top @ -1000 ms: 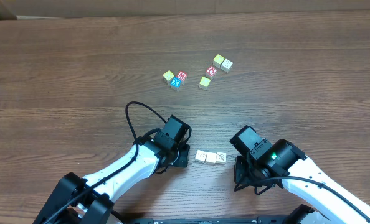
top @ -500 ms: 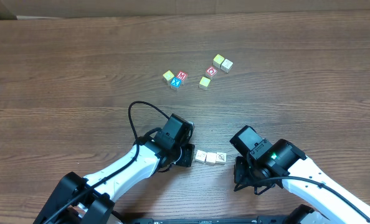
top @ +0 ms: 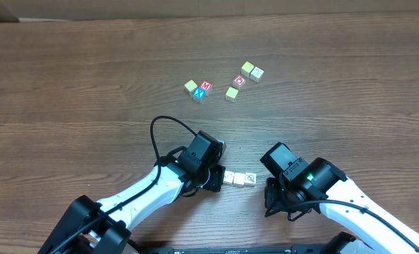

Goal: Flip 3 blocks

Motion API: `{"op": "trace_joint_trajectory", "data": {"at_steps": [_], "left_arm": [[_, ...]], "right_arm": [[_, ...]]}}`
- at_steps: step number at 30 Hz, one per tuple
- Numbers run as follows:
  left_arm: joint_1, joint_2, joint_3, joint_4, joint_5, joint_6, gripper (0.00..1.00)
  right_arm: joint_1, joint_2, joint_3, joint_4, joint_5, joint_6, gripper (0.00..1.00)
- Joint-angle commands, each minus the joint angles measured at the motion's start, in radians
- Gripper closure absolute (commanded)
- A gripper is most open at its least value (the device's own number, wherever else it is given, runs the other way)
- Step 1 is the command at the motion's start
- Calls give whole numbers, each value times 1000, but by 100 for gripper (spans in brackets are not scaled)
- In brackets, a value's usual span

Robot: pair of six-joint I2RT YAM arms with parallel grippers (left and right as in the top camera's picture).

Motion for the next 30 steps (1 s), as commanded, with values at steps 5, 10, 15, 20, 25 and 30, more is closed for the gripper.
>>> {"op": "trace_joint_trajectory", "data": {"at_steps": [5,10,15,20,25,30], "left_arm": [[-3,8,-1,5,30,7,96],[-1,8,-1,2,6,7,96],[0,8,-1,-13,-10,-1,84],[0,8,-1,-46,-12,-1,85],[0,8,-1,-87,-19,0,96],[2,8,-1,-103,-43,-1,44]], "right_arm": [[1,-3,-3,3,-10,-3,96],[1,-3,-3,7,-8,-4,96],[1,-3,-3,23,19,-4,96],[1,-3,-3,37,43,-3,96],[1,-3,-3,32,36,-17,96],[1,-2,-4,50,43,-21,96]]}}
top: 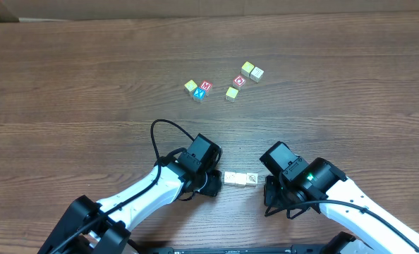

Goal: Flip 3 blocks

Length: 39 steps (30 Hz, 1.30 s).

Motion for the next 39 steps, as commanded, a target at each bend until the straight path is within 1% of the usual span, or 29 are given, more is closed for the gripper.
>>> {"op": "trace_joint_trajectory", "data": {"at_steps": [1,2,3,4,5,10,12,13,14,23,29,34,39], "left_arm": [[5,8,-1,-10,-29,-3,47],[11,8,-1,-18,-32,-15,53],[19,8,-1,-28,-39,-27,68],[29,8,-1,-37,-46,-39,91],[40,8,-1,-48,-50,-45,96],[110,8,-1,-103,-71,-45,96],[141,8,-1,-111,-70,-45,90],[149,8,-1,-110,-70,-45,92],[158,8,-1,-108,-70,-45,96],[162,8,-1,-82,-70,-41,96],[162,8,-1,-81,-70,-41,96],[162,8,-1,-82,-70,-41,96],[162,8,-1,-82,-66,-41,96]], "right_arm": [[1,-2,-5,34,25,-7,96],[1,-2,-9,55,33,-7,96],[1,-2,-16,85,40,-7,96],[1,-2,-27,119,46,-7,96],[1,-2,-44,156,48,-7,96],[0,2,-124,271,55,19,96],[1,10,-144,305,59,5,96],[1,15,-150,322,64,-2,96],[1,21,-156,340,73,-5,96],[1,133,-193,549,214,-7,96],[0,197,-193,683,220,-7,96],[0,210,-193,749,220,-10,96],[0,210,-193,745,235,-6,96]]}}
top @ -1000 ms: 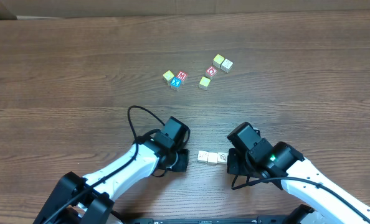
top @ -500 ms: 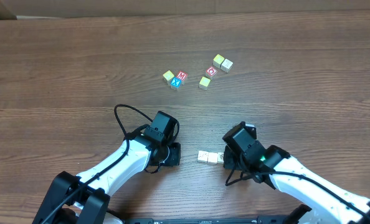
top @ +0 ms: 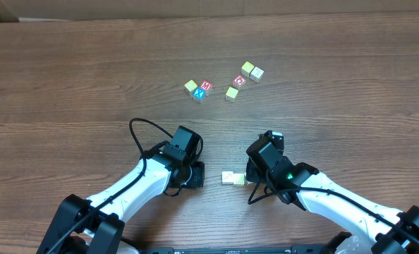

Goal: Flip 3 blocks

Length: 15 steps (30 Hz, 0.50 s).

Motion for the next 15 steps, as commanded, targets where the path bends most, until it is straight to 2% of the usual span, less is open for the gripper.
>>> {"op": "trace_joint_trajectory", "data": {"at_steps": [1,4,15], "left_arm": [[5,9,-6,2,-21,-4,96],[5,9,-6,2,-21,-3,96],[5,9,-6,2,-21,-3,96]], "right_arm": [[1,2,-5,-16,26,11,96],[1,2,-5,-76,22,74,96],[1,2,-5,-84,-124,79,96]]}}
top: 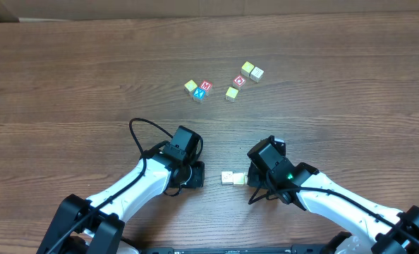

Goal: Flip 3 blocks

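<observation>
Two pale wooden blocks lie side by side near the front of the table: the left one (pixel 228 178) shows fully, the right one (pixel 241 180) is partly covered. My right gripper (pixel 254 180) is down over that right block, its jaws hidden under the wrist. My left gripper (pixel 198 175) rests to the left of the pair, apart from it, fingers spread and empty. Further back lie several more blocks, among them a red M block (pixel 206 86), a blue X block (pixel 199 93) and a red O block (pixel 240 80).
Yellow-green blocks (pixel 190 86) (pixel 232 93) (pixel 247 68) and a tan block (pixel 257 73) sit in the far cluster. A black cable (pixel 142 127) loops off the left arm. The brown wooden table (pixel 68 85) runs out to every side.
My right arm has shifted slightly down and to the right, still over the right block of the pair. The left arm and all blocks are where they were.
At first my left gripper was at the left block of the pair, my right arm off to the right. The left gripper then stood a little clear of it. Later the left arm had drawn back left, and the right gripper had come onto the right block, where it stays.
</observation>
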Motion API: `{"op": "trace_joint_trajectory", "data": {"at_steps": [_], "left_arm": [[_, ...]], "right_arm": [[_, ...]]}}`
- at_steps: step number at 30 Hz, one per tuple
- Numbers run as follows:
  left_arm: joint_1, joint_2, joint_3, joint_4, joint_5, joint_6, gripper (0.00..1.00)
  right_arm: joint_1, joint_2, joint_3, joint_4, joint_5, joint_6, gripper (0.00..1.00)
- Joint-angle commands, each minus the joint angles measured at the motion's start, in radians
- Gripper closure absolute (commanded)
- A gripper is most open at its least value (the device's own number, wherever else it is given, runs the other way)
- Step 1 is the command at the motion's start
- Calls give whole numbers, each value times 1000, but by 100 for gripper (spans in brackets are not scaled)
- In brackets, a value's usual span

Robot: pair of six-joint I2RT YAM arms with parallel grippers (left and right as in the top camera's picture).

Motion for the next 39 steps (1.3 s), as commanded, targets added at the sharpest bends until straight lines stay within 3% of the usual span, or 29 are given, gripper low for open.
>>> {"op": "trace_joint_trajectory", "data": {"at_steps": [1,19,24,26,39], "left_arm": [[4,9,-6,2,-21,-3,96],[4,9,-6,5,18,-8,96],[4,9,-6,3,35,-6,91],[4,9,-6,2,37,-3,96],[-15,9,-6,8,81,54,96]], "right_arm": [[1,2,-5,-2,-51,15,96],[-19,2,-4,-66,-2,26,96],[-19,2,-4,-106,-74,-14,96],[-19,2,-4,-120,-78,-16,96],[-18,2,-4,-64,-119,-69,96]]}}
